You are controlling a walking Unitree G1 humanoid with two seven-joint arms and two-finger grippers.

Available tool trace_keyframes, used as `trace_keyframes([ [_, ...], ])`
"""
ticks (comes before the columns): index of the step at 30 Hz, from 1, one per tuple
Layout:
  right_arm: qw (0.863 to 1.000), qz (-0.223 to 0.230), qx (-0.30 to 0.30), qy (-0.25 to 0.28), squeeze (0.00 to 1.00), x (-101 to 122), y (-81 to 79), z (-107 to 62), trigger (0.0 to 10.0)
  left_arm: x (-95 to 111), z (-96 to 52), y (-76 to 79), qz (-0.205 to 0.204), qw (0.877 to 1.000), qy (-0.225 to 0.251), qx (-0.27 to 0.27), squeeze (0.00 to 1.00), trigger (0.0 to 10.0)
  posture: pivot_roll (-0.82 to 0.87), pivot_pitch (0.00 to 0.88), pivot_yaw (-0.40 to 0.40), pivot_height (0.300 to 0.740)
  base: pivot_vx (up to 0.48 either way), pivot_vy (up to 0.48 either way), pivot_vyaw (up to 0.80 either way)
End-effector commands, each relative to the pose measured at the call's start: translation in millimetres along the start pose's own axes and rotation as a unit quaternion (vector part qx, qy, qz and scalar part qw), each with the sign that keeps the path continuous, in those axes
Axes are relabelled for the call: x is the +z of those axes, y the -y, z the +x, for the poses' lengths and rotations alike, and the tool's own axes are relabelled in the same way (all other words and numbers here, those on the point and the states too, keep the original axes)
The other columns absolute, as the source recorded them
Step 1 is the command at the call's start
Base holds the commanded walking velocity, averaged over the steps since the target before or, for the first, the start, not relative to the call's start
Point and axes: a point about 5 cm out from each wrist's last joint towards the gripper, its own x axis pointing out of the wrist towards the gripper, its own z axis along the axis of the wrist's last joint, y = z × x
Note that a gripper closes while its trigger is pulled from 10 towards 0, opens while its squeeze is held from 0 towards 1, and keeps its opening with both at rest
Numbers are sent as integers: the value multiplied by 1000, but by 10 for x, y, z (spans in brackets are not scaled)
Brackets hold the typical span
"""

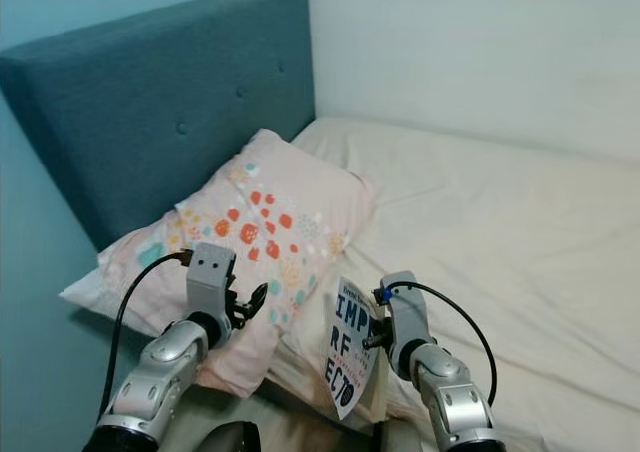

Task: Clean up the room

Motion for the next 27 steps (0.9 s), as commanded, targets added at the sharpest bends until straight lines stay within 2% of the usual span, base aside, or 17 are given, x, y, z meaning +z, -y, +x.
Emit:
trace_keyframes([
  [1,1000,-7,-2,22,0,89,5,-22,10000,-22,-19,-5,1,1000,-6,0,0,10000,-6,41,-7,599,0,0,0],
  [12,1000,-13,1,25,0,123,55,-41,10000,-40,-43,-11,3,1000,-10,-7,0,10000,-1,49,-6,599,0,0,0],
  [14,998,-34,35,33,0,267,151,-78,10000,-47,-59,-33,4,1000,-12,-8,0,10000,-2,55,-7,599,0,0,0],
  [16,998,-37,42,33,0,290,162,-86,10000,-46,-61,-37,5,1000,-12,-8,0,10000,-2,55,-7,599,0,0,0],
  [17,995,-58,74,36,0,370,193,-116,10000,-46,-68,-49,5,1000,-12,-9,0,10000,-4,61,-7,599,0,0,0],
  [18,995,-58,74,36,0,370,193,-116,10000,-46,-68,-49,5,1000,-12,-9,0,10000,-4,61,-7,599,0,0,0],
  [19,990,-88,105,35,0,468,252,-141,10000,-44,-74,-65,6,1000,-13,-9,0,10000,-7,68,-5,599,0,0,0],
  [20,990,-88,105,35,0,468,252,-141,10000,-44,-74,-65,6,1000,-13,-9,0,10000,-7,68,-5,599,0,0,0],
  [22,979,-143,145,19,0,647,400,-153,10000,-40,-84,-93,7,1000,-14,-10,0,10000,-9,76,-4,599,0,0,0],
  [24,979,-143,145,19,0,647,400,-153,10000,-40,-84,-93,7,1000,-14,-10,0,10000,-9,76,-4,599,0,0,0],
  [25,972,-170,160,11,0,703,450,-136,10000,-36,-87,-99,7,1000,-14,-11,0,10000,-8,85,-3,599,0,0,0],
  [26,972,-170,160,11,0,703,450,-136,10000,-36,-87,-99,7,1000,-14,-11,0,10000,-8,85,-3,599,0,0,0],
  [27,961,-205,187,-1,0,735,482,-111,10000,-30,-93,-99,8,1000,-14,-14,0,10000,-1,96,-9,599,0,0,0],
])
